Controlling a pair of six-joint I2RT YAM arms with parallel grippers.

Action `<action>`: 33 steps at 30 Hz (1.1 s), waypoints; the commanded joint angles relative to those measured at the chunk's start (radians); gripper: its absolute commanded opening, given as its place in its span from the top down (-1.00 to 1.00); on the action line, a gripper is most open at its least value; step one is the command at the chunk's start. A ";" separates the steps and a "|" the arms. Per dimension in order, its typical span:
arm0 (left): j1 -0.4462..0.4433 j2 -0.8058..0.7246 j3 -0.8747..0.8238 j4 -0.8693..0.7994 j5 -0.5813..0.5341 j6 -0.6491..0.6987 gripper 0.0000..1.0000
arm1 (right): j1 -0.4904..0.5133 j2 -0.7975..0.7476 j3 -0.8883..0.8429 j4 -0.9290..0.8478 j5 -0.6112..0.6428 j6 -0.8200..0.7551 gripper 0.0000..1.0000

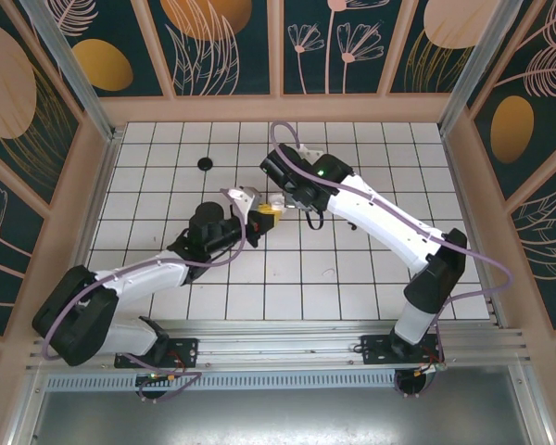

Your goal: Insert the wireless bluetooth earbuds into the charging case

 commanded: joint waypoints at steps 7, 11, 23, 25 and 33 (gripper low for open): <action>-0.019 0.056 0.056 0.070 0.000 -0.022 1.00 | 0.035 -0.033 0.010 0.018 0.058 -0.024 0.77; -0.019 0.016 0.056 -0.121 -0.147 0.023 1.00 | -0.029 -0.034 -0.088 -0.007 -0.005 -0.020 0.75; -0.019 -0.188 -0.172 -0.289 -0.320 -0.056 1.00 | -0.114 0.171 -0.416 0.211 -0.221 -0.158 0.75; -0.019 -0.210 -0.179 -0.304 -0.326 -0.055 1.00 | -0.114 0.220 -0.413 0.230 -0.227 -0.180 0.75; -0.019 -0.251 -0.162 -0.347 -0.343 -0.019 1.00 | -0.119 0.293 -0.396 0.274 -0.310 -0.231 0.67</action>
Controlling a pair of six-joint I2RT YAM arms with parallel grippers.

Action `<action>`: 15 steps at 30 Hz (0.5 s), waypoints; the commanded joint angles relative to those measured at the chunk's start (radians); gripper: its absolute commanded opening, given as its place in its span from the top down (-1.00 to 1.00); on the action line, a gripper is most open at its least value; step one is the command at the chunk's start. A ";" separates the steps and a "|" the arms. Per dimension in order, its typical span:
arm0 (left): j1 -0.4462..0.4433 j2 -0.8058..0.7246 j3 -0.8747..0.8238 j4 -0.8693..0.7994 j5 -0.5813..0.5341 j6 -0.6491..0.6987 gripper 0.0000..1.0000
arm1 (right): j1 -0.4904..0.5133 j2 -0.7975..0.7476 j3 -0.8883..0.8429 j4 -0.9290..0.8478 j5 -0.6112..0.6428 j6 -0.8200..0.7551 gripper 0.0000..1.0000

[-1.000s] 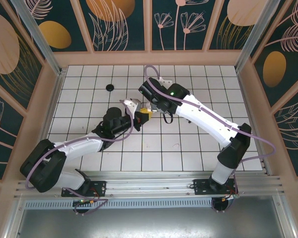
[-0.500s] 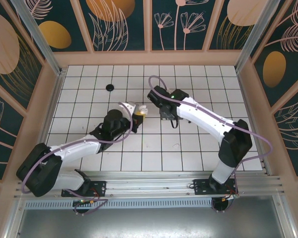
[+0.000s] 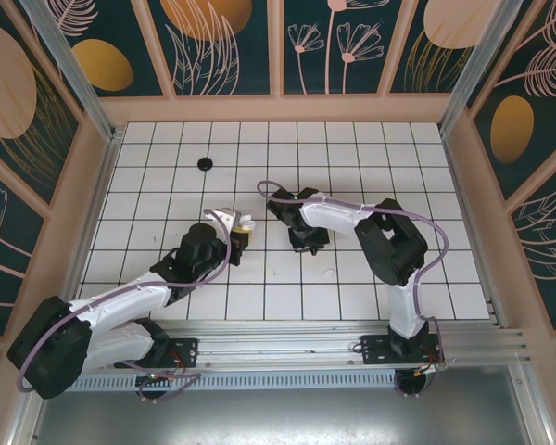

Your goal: Insert the wireless bluetooth earbuds into the charging case

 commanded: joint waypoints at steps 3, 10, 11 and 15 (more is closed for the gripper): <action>-0.006 -0.009 0.020 -0.024 -0.017 0.017 1.00 | -0.006 0.015 0.003 0.040 -0.080 -0.044 0.63; -0.005 -0.012 0.024 -0.034 -0.022 0.024 1.00 | -0.005 0.016 0.012 0.025 -0.096 -0.043 0.37; -0.005 -0.013 0.025 -0.035 -0.022 0.025 1.00 | -0.006 0.009 0.018 0.023 -0.097 -0.044 0.33; -0.005 -0.016 0.026 -0.039 -0.026 0.029 1.00 | -0.004 -0.027 0.041 0.007 -0.100 -0.030 0.27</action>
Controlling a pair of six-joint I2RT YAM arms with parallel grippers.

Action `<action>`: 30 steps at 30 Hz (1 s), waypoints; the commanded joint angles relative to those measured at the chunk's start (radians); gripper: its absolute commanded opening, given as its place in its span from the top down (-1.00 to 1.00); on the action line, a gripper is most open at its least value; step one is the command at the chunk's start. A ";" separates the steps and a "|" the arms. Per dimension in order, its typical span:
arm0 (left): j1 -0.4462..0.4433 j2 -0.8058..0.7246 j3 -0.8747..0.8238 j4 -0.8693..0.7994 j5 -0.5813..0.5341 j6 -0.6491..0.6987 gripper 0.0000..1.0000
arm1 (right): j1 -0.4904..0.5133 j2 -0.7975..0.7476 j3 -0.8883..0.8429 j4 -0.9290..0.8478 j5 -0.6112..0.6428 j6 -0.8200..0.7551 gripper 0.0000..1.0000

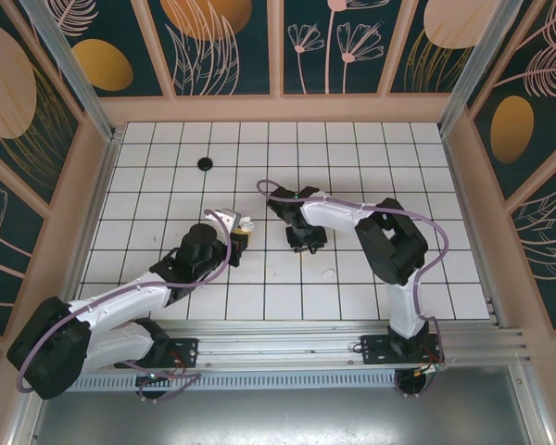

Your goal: Insert the wireless bluetooth earbuds into the charging case

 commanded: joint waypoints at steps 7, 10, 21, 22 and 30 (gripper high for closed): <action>-0.006 0.009 0.055 -0.006 0.009 0.027 1.00 | -0.007 -0.233 -0.040 0.046 -0.051 0.110 0.32; -0.006 0.029 0.073 0.002 0.024 0.029 1.00 | -0.038 -0.351 -0.168 0.153 -0.122 0.186 0.38; -0.005 0.076 0.095 0.037 0.092 0.012 1.00 | -0.157 -0.572 -0.598 0.600 -0.377 0.470 0.48; -0.006 0.079 0.095 0.039 0.099 0.009 1.00 | -0.157 -0.559 -0.596 0.606 -0.383 0.472 0.47; -0.005 0.080 0.088 0.061 0.118 -0.001 1.00 | -0.157 -0.504 -0.624 0.666 -0.384 0.519 0.57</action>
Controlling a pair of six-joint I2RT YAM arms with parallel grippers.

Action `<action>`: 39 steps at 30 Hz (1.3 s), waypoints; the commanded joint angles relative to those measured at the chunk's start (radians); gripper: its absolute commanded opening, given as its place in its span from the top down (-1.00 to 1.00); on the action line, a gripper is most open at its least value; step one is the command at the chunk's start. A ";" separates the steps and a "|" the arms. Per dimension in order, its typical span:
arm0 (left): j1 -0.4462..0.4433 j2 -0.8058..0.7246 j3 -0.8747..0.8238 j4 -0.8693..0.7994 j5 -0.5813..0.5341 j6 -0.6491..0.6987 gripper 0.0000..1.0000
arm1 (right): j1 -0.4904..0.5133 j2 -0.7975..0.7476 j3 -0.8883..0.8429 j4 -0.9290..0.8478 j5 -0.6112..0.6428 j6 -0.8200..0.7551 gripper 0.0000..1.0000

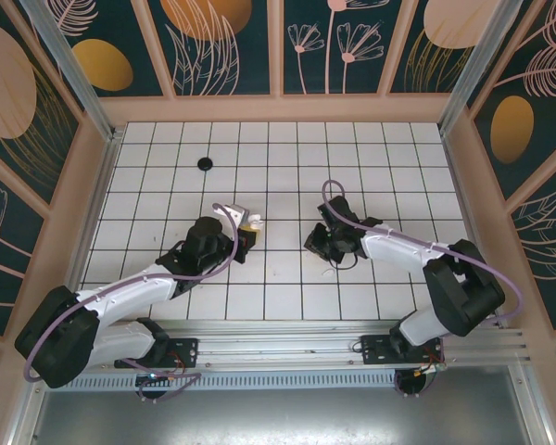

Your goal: Insert the wireless bluetooth earbuds into the charging case

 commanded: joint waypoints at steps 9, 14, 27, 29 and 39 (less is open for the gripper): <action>-0.005 0.008 0.022 0.048 0.031 0.006 1.00 | -0.003 0.062 -0.008 0.053 0.013 0.040 0.69; -0.006 0.015 0.023 0.053 0.037 0.010 1.00 | -0.005 0.080 0.001 0.049 0.021 0.033 0.75; -0.005 0.029 0.021 0.056 0.049 0.017 1.00 | 0.003 0.180 0.109 -0.029 0.051 -0.029 0.85; -0.006 0.031 0.021 0.054 0.048 0.018 1.00 | 0.010 0.197 0.133 -0.055 0.069 -0.042 0.85; -0.005 0.043 0.019 0.056 0.049 0.023 1.00 | 0.071 0.296 0.273 -0.224 0.185 -0.109 0.86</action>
